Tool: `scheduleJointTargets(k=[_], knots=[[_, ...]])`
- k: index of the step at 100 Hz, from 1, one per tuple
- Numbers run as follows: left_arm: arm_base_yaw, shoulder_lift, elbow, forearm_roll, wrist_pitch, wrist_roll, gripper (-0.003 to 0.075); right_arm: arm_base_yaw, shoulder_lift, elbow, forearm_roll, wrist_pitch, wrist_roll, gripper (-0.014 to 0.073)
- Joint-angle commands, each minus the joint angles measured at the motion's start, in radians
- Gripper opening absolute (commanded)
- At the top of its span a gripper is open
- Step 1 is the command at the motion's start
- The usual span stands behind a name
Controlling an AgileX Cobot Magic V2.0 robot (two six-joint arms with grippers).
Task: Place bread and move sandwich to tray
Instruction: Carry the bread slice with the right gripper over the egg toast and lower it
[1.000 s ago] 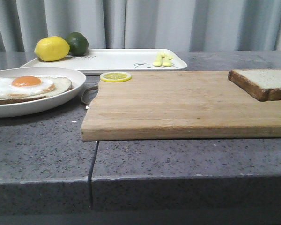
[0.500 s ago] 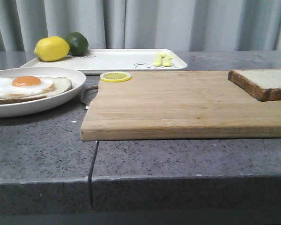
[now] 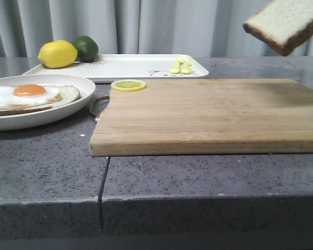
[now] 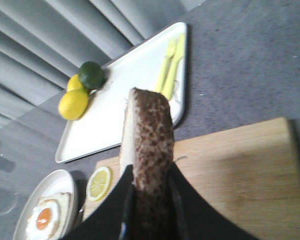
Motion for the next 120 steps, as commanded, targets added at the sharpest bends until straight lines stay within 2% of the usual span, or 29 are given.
scheduleJointTargets(k=[1, 27, 41, 63, 98, 120], knots=[[-0.003, 0.003, -0.036, -0.036, -0.058, -0.001, 0.0575, 0.092, -0.039, -0.035, 0.12, -0.022, 0.01, -0.0059], [-0.003, 0.003, -0.036, -0.036, -0.058, -0.001, 0.0575, 0.455, 0.0, -0.045, 0.303, -0.279, 0.001, -0.0059], [-0.003, 0.003, -0.036, -0.036, -0.058, -0.001, 0.0575, 0.623, 0.065, -0.076, 0.46, -0.345, -0.089, -0.0059], [-0.003, 0.003, -0.036, -0.036, -0.058, -0.001, 0.0575, 0.829, 0.224, -0.216, 0.459, -0.448, -0.085, -0.0059], [-0.003, 0.003, -0.036, -0.036, -0.058, -0.001, 0.0575, 1.029, 0.454, -0.474, 0.459, -0.624, 0.025, -0.0059], [-0.003, 0.003, -0.036, -0.036, -0.058, -0.001, 0.0575, 1.09, 0.553, -0.547, 0.459, -0.686, 0.102, -0.0059]])
